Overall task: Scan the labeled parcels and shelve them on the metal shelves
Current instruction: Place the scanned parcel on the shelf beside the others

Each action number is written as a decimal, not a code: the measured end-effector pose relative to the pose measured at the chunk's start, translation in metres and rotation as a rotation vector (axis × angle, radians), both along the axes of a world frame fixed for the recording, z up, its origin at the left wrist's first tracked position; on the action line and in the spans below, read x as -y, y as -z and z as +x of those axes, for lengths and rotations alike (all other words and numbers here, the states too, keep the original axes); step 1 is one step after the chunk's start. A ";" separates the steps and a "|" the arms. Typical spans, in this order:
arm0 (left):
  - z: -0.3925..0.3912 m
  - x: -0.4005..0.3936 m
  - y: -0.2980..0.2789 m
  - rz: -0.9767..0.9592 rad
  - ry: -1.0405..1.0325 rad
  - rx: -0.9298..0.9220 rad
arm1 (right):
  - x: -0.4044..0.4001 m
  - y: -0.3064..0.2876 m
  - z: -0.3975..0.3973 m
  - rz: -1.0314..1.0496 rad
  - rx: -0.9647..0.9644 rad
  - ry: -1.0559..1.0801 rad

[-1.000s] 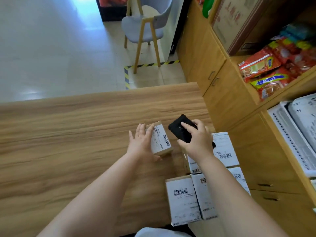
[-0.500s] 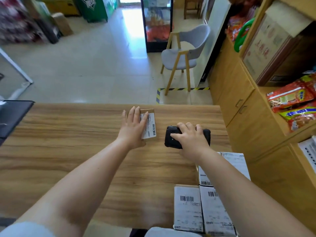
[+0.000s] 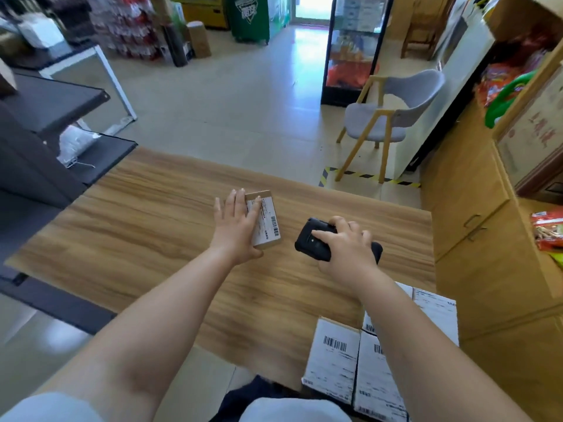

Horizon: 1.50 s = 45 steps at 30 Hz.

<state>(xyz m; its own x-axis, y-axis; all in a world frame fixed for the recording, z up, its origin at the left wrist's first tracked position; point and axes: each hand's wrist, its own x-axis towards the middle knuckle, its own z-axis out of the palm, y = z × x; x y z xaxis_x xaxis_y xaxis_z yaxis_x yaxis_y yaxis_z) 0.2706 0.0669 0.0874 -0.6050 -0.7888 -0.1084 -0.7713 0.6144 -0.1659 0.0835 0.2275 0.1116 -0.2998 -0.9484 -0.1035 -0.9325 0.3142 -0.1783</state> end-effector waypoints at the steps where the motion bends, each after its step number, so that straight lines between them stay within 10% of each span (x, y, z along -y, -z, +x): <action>1: 0.012 -0.001 0.002 0.006 -0.034 -0.004 | 0.006 0.000 0.006 0.027 -0.007 -0.034; 12: 0.178 0.021 0.002 -0.027 -0.278 0.042 | 0.079 -0.008 0.127 0.101 -0.078 -0.389; 30: 0.583 0.046 0.026 0.046 -1.088 -0.419 | 0.257 0.005 0.610 -0.144 0.704 -0.290; 45: 0.827 0.103 0.069 -0.011 -1.680 -0.664 | 0.374 0.050 0.900 0.008 0.560 -0.786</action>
